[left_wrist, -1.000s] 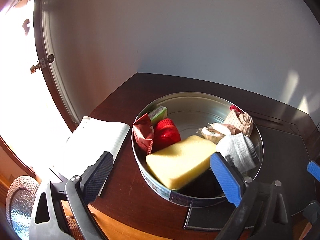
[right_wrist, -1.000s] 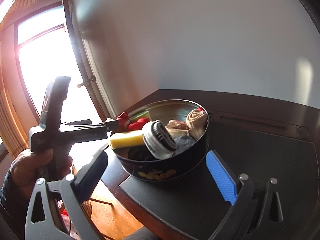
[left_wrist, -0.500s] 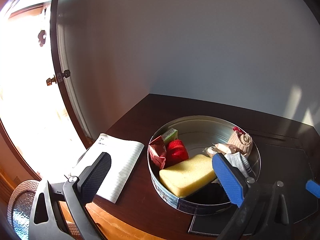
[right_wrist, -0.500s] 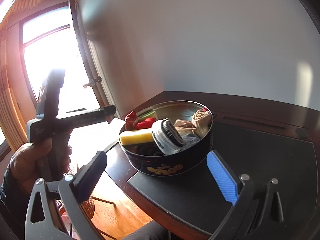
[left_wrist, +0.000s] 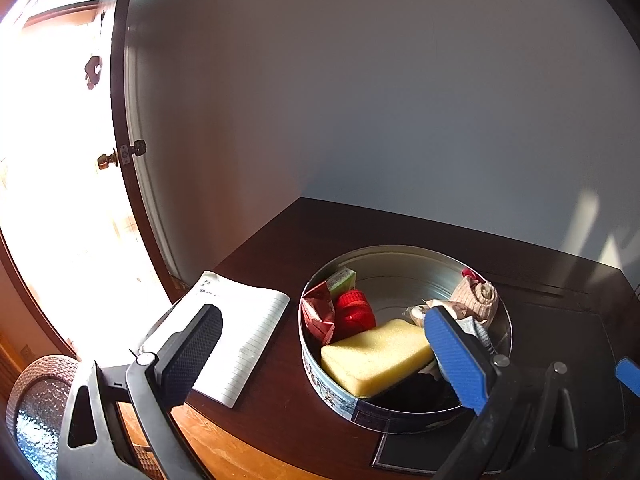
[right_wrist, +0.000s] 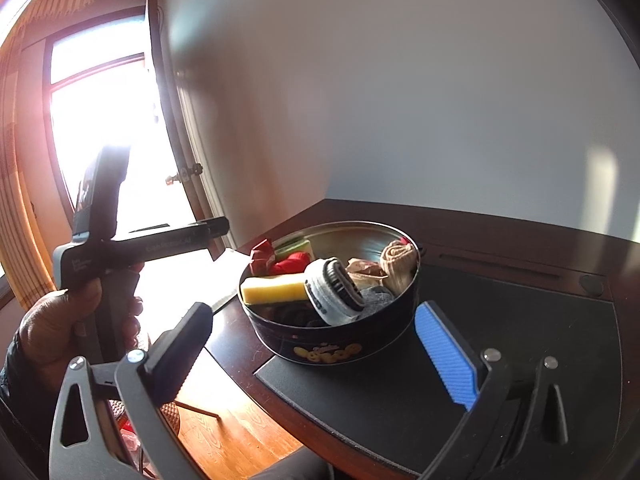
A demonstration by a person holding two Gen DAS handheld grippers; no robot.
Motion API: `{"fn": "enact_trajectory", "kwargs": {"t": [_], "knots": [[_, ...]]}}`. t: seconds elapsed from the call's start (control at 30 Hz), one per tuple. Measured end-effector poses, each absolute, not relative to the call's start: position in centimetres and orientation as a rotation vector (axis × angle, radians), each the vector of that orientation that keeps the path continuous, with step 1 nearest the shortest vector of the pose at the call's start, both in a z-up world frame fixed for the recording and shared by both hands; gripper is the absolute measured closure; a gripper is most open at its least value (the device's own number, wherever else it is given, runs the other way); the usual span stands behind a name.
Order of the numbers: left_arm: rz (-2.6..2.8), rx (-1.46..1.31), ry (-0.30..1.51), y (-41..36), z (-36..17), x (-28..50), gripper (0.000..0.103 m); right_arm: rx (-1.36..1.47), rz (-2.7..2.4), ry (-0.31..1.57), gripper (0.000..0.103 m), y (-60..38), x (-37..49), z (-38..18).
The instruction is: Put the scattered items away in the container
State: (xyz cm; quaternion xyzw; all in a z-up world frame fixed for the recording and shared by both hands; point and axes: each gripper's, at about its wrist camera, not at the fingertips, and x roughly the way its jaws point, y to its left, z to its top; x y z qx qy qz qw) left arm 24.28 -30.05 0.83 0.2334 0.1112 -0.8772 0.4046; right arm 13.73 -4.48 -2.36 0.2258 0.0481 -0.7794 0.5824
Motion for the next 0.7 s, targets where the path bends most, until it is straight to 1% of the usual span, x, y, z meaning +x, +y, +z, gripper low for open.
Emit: {"fn": "enact_trajectory", "kwargs": {"t": [0.3, 0.7], "knots": [[-2.222, 0.526, 0.288, -29.6, 2.5, 26.2, 0.001, 0.486, -1.803, 0.149, 0.0, -4.3, 15.9, -1.6], [-2.261, 0.495, 0.26, -28.3, 3.8, 26.5, 0.001, 0.461, -1.802, 0.144, 0.0, -3.7, 16.6, -1.0]]}}
